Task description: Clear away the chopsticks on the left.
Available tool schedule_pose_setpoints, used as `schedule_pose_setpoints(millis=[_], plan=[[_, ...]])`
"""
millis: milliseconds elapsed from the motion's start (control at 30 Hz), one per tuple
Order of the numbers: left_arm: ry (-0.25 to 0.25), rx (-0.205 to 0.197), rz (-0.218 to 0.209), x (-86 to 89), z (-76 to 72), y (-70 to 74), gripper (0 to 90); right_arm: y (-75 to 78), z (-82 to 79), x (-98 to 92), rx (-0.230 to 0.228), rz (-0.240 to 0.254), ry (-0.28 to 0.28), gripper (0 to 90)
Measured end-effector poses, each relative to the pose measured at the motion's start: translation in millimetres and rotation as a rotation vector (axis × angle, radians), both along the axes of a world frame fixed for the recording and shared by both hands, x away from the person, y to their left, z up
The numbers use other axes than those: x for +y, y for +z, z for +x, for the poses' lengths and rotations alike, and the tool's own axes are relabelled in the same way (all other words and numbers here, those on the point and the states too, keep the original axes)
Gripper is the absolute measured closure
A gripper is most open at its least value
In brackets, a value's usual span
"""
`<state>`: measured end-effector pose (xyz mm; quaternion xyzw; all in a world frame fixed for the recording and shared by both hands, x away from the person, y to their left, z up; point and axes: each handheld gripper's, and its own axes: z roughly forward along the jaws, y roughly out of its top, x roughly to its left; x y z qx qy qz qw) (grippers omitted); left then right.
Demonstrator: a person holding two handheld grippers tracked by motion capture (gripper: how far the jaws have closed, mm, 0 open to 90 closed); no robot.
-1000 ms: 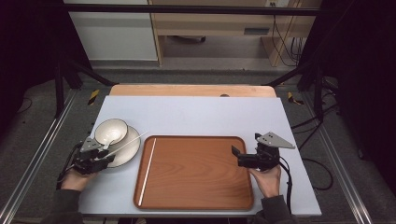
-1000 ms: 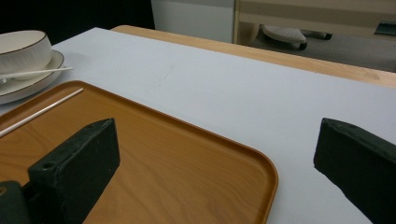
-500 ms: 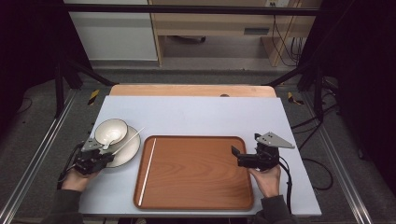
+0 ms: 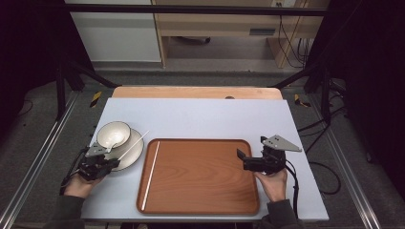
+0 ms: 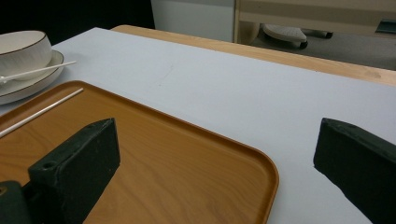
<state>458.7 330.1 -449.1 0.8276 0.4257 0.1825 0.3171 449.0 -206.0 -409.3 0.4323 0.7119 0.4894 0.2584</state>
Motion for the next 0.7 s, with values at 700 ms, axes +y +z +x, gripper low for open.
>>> schedule_pose_setpoints(millis=[700], plan=[[0.059,-0.101,-0.049,-28.5,-28.4,30.5,83.6,1.0,-0.8,-2.6,-0.004,0.008,-0.007,0.6]])
